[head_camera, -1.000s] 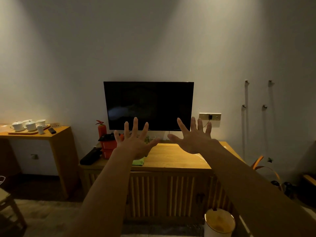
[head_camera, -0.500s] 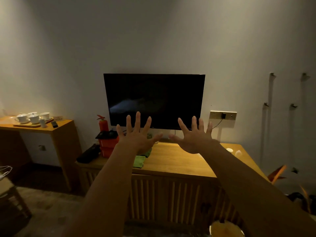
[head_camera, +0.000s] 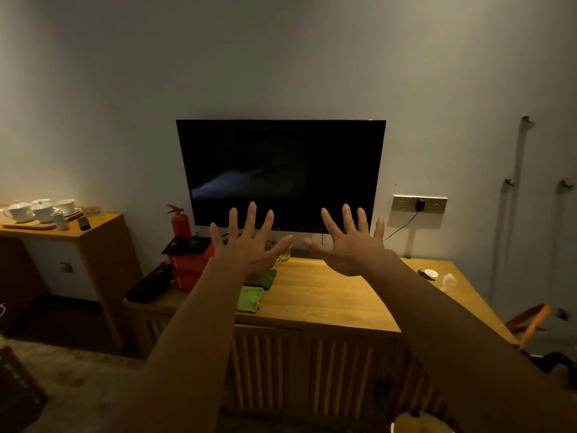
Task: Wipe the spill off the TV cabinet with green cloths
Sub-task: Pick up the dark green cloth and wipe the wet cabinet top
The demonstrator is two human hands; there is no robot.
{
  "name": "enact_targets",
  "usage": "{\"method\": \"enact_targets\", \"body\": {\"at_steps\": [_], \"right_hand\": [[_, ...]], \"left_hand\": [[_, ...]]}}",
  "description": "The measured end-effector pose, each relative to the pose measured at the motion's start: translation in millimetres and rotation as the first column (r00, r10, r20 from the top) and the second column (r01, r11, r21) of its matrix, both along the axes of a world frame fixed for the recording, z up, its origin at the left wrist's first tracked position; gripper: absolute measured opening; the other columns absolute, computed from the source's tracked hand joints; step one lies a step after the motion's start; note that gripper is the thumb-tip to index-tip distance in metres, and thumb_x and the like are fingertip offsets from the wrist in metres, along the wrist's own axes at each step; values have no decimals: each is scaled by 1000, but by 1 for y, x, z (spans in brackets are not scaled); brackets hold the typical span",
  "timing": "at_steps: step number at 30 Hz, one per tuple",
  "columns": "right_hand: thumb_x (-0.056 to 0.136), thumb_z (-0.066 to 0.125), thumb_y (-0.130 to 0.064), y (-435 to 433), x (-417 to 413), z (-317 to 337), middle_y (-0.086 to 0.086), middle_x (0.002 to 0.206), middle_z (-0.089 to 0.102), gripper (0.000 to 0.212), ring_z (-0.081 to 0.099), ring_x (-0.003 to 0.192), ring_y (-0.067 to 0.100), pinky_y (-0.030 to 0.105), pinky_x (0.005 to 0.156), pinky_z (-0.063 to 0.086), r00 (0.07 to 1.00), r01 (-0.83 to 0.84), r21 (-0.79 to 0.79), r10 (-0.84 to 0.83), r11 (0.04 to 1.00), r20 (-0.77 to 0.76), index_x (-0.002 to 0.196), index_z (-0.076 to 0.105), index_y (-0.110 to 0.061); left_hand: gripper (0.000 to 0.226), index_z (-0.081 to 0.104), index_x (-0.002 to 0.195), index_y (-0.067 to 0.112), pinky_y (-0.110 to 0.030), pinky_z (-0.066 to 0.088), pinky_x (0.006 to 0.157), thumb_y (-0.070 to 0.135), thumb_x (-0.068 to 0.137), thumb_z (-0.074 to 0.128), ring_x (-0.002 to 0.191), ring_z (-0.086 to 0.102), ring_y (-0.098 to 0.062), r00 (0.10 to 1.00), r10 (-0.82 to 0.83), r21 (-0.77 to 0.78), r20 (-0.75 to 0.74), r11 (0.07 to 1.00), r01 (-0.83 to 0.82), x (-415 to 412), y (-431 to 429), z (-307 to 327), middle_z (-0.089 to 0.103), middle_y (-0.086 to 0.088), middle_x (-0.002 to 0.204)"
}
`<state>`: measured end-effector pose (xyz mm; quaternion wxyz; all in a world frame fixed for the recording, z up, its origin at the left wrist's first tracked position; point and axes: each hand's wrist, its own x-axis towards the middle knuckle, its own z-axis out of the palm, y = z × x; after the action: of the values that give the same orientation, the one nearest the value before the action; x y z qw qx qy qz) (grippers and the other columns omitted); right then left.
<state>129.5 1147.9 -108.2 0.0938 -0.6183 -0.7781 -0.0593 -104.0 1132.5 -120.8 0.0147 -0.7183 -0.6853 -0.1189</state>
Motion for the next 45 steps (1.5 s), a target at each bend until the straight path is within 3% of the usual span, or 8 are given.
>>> {"method": "enact_targets", "body": {"at_steps": [9,19,26,33,45], "right_hand": [[60,-13,-91,94,-50,-21,7,162,-20,102,-23,146,34,68,111,-12,1000,23,2,-23,1000,18,149,-19,-43],[60,-14,-95,197,-120,-40,6,161,-22,100,-24,146,34,65,111,-18,998,61,-15,-61,998,-21,146,-23,-45],[56,-16,-96,251,-154,-57,6,161,-23,101,-24,146,35,63,107,-21,995,95,-71,-97,993,-23,144,-25,-47],[58,-12,-97,301,-178,-75,6,161,-23,98,-24,146,35,62,107,-21,998,52,-118,-54,992,-20,143,-25,-48],[75,4,-89,412,-199,-146,8,161,-22,89,-21,146,37,67,112,-12,998,-62,-341,51,938,-42,149,-19,-44]], "left_hand": [[81,-30,138,54,-57,-33,94,92,70,-8,130,-44,-24,999,-25,-14,-44,1000,24,-47,95,-16,-44,10,146],[80,-30,137,54,-62,-26,104,91,70,-8,131,-43,-25,999,-37,-60,-27,998,35,-114,199,-33,-45,9,147],[78,-36,127,57,-58,-31,97,94,62,-13,130,-45,-25,998,-66,-110,-15,992,64,-139,247,-49,-47,8,145],[90,-28,140,51,-60,-28,100,94,63,-12,131,-43,-27,999,-38,-142,-19,989,35,-152,291,-62,-46,7,145],[88,-29,137,57,-64,-15,111,97,61,-7,141,-36,-29,992,93,-317,86,947,-62,-184,381,-142,-45,11,148]]}}
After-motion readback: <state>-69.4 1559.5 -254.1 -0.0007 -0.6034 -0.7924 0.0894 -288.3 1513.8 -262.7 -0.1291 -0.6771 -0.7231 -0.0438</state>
